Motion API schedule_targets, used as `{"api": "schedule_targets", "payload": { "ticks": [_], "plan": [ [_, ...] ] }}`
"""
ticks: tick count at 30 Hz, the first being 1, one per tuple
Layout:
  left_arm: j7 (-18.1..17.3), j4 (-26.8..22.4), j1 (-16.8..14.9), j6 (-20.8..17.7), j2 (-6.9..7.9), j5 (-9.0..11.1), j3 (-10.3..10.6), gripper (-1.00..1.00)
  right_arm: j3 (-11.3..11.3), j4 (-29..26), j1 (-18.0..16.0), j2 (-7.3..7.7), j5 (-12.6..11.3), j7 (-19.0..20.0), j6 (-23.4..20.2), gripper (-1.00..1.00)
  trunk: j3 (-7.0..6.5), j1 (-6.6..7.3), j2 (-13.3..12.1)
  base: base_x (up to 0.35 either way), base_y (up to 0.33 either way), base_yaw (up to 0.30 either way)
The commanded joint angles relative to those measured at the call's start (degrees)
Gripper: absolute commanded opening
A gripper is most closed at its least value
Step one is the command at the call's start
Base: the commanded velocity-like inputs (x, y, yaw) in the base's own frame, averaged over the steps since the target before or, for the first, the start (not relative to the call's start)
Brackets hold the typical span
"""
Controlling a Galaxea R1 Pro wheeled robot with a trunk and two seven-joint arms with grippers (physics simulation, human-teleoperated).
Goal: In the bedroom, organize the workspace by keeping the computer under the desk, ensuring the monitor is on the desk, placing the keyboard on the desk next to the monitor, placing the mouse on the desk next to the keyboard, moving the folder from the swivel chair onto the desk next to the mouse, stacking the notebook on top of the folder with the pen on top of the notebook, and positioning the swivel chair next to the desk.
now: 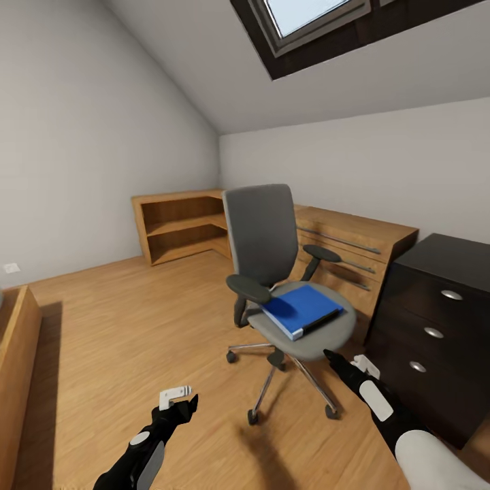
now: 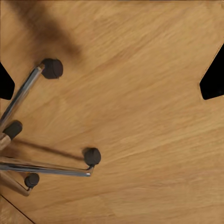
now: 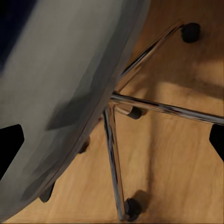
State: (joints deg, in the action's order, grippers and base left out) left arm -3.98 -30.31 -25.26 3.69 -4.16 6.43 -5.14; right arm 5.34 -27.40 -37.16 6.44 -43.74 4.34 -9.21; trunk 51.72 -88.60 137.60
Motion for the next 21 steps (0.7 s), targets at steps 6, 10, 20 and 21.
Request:
{"api": "schedule_targets", "payload": {
  "ticks": [6, 10, 20, 21],
  "plan": [
    [-0.4, 0.1, -0.1, 0.1, -0.06, 0.5, -0.3, 1.00, 0.2, 0.0, 0.0, -0.02, -0.3, 0.2, -0.4, 1.00, 0.06, 0.01, 0.0, 0.131, 0.000, 0.112],
    [-0.4, 0.1, -0.1, 0.1, -0.06, 0.5, -0.3, 1.00, 0.2, 0.0, 0.0, -0.02, -0.3, 0.2, -0.4, 1.00, 0.06, 0.01, 0.0, 0.300, 0.000, 0.017],
    [-0.4, 0.1, -0.1, 0.1, -0.06, 0.5, -0.3, 1.00, 0.2, 0.0, 0.0, -0.02, -0.3, 0.3, -0.4, 1.00, 0.06, 0.01, 0.0, 0.330, 0.000, 0.002],
    [-0.4, 0.1, -0.1, 0.1, -0.06, 0.5, -0.3, 1.00, 0.3, 0.0, 0.0, -0.02, -0.3, 0.3, -0.4, 1.00, 0.06, 0.01, 0.0, 0.333, 0.000, 0.000]
  ]
}}
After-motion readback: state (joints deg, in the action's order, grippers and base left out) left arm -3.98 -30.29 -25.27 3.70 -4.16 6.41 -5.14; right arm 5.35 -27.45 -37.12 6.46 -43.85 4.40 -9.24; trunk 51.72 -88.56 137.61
